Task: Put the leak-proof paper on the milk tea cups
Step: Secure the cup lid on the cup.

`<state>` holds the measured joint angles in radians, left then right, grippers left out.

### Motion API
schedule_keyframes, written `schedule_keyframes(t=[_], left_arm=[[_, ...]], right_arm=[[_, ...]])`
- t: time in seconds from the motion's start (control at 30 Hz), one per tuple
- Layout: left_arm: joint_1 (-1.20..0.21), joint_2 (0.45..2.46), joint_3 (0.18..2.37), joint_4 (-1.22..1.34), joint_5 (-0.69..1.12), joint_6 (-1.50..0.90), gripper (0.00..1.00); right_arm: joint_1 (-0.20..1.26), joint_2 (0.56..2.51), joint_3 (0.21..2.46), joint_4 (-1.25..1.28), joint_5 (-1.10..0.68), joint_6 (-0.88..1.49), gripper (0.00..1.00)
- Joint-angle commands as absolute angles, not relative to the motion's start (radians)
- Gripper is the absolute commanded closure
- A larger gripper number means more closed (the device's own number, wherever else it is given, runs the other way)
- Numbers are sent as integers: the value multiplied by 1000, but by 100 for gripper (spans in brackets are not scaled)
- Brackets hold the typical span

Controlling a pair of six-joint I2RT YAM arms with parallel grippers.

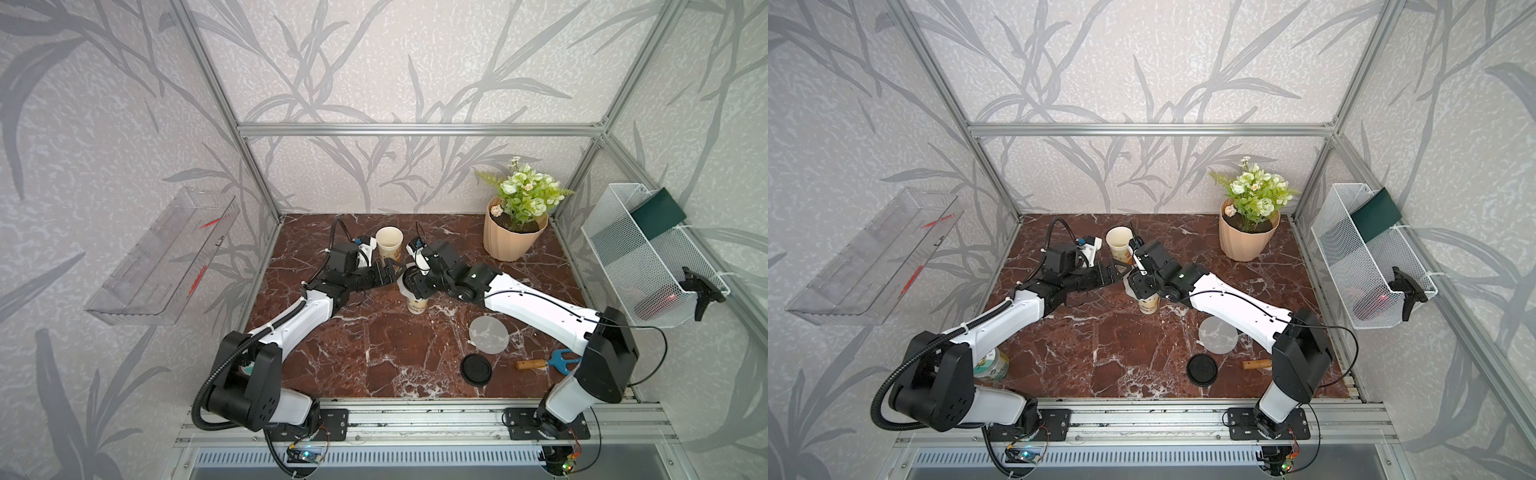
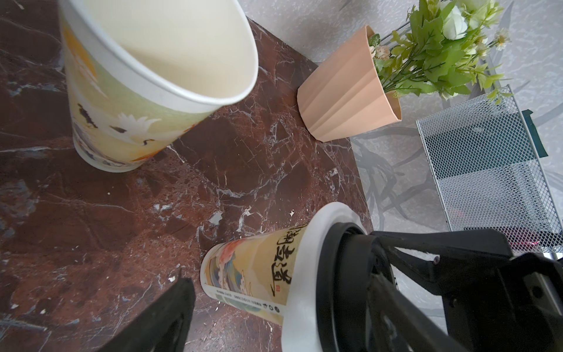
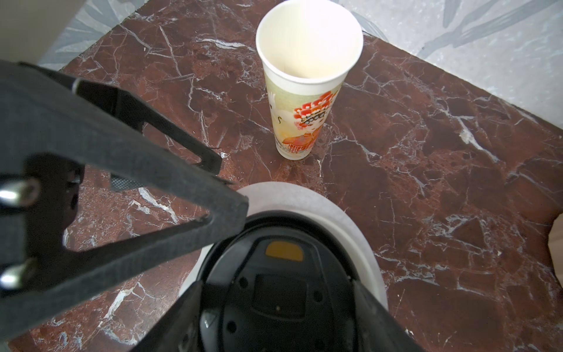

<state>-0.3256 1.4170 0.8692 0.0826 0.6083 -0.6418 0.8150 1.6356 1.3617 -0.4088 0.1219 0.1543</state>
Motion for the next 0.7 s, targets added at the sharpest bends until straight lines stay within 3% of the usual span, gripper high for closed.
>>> schedule_keyframes(t=[0.0,0.67], left_arm=[[-328,1417,902,86,624,-621,11],[-328,1416,922,57,627,-599,10]], right_arm=[[801,1624,1387,-429,130,138,47],[766,1580,1373,-406,68,144,46]])
